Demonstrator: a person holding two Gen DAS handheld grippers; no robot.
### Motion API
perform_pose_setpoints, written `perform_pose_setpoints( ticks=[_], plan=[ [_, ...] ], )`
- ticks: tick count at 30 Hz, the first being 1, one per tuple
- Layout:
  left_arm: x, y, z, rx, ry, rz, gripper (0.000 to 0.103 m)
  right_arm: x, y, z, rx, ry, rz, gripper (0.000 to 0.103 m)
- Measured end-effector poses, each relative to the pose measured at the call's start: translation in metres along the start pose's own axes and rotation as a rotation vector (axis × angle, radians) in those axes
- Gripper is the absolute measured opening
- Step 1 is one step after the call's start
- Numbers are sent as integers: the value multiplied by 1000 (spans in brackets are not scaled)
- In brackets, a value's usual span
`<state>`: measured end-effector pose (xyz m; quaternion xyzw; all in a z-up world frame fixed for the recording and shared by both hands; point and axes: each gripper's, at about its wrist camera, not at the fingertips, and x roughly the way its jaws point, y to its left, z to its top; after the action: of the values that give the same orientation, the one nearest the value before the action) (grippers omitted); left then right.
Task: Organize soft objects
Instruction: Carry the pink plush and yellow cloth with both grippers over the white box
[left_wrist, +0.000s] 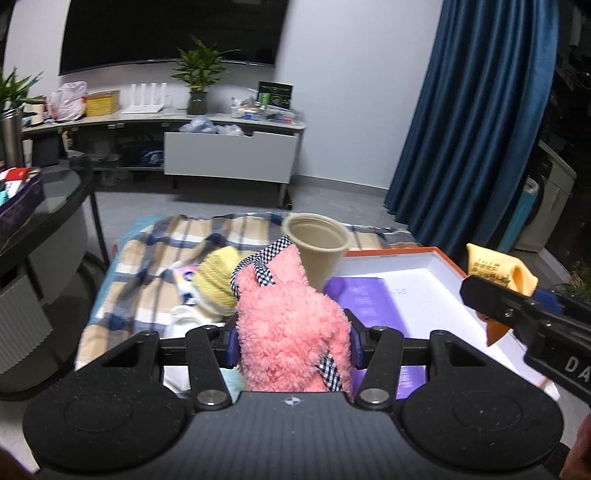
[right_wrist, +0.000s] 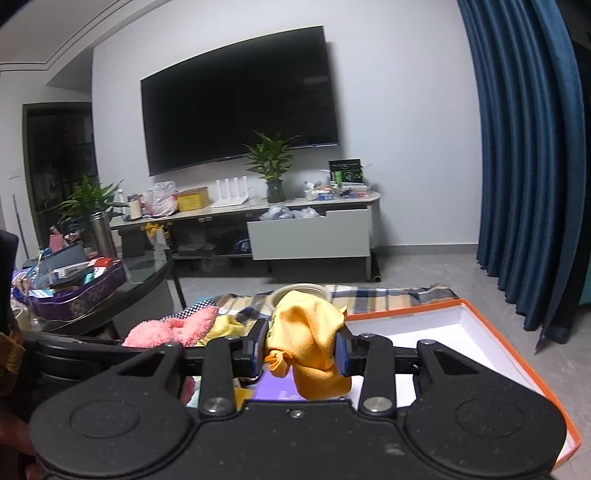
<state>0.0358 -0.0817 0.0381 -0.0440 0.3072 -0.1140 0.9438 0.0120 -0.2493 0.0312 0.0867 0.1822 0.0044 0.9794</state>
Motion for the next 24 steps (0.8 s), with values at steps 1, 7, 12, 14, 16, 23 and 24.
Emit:
perform_pose_setpoints(
  ticks=[1,7,12,14,16,23,24],
  plan=[
    [2,-4,1,4,2,-6,53,0,-4,0,4,1,-5,44],
    [9,-26,3,33,14,-43,53,-2,-24,-2,20,4,-38,44],
    [17,-42,2,57,24,-73,53,-4,-39,-5,36,8,-61,44],
    [22,-48,2,68,31,-85,53,-4,-44,-5,36,7,-68,44],
    [27,-52,3,76,36,-94,53,-4,-48,-5,36,7,-78,44],
    [36,-71,4,96,45,-124,53,-5,-68,-6,46,9,-118,44],
    [37,-73,5,100,46,-127,53,-5,-71,-6,46,11,-122,44]
  ],
)
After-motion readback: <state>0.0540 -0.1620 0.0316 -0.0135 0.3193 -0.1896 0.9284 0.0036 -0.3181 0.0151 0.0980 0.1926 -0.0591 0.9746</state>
